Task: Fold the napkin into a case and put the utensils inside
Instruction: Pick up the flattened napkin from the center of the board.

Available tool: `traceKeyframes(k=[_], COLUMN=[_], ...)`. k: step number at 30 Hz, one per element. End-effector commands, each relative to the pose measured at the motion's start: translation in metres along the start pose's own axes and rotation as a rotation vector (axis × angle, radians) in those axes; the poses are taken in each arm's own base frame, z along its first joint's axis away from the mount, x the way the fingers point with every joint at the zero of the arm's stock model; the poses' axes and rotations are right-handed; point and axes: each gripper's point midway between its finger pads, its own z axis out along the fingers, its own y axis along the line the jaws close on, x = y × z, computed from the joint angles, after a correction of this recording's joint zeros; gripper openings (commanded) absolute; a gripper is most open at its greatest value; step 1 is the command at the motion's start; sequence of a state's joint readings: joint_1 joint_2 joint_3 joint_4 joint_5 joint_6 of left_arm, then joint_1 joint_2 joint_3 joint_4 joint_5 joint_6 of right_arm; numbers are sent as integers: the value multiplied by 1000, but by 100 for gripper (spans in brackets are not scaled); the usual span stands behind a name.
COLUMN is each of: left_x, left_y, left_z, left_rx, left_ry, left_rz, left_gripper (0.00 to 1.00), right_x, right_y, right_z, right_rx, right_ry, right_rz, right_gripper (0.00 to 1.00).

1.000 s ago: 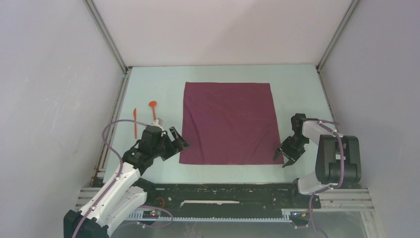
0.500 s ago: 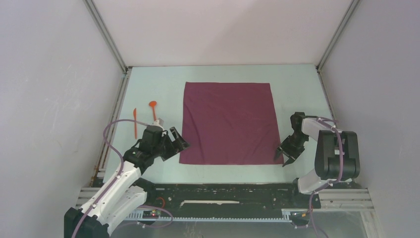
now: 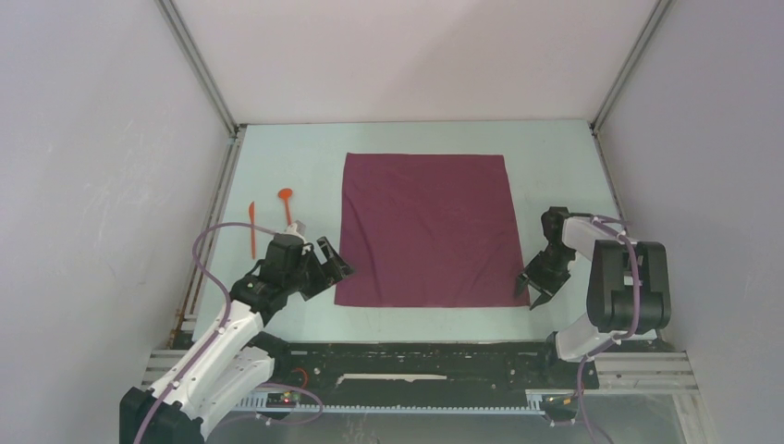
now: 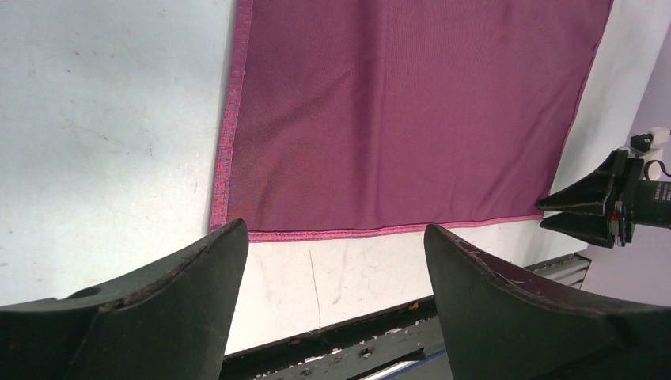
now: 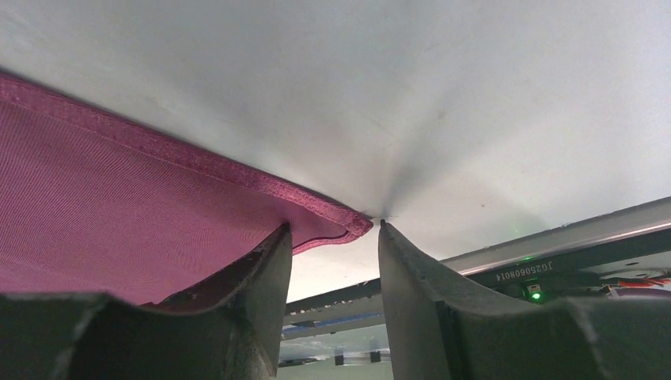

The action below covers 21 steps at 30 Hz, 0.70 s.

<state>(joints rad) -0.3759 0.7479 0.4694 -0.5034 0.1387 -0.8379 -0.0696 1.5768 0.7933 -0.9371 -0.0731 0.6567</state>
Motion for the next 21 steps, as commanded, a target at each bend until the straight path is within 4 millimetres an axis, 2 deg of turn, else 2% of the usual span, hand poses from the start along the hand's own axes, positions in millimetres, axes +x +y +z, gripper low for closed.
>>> traceKeyframes(k=[1,8,11,14,17,21], left_x=[-2,1,6,18,30,32], left_y=[-7,5,26,44,50,58], left_z=[-2,-1,3,9,13,14], left_rx=[32,-10,-124,-229,-288,-396], left_ry=[-9,-22,-16,31,66,35], left_rz=[20,-10,-95,-165,-240,-297], left_gripper=[89,92,87,87,86,86], right_x=[-40,-38,-36,-32,-27,-30], right_y=[-7,-2,0,3,8,7], right_z=[19,24,20,17,16,10], right_rx=[88,62,50,37,20,36], right_ry=[-168,-166,-175,-170,-159,-210], right_rz=[2,-18,-24,-25,-28,-12], right_gripper=[49,26,14,0,0,0])
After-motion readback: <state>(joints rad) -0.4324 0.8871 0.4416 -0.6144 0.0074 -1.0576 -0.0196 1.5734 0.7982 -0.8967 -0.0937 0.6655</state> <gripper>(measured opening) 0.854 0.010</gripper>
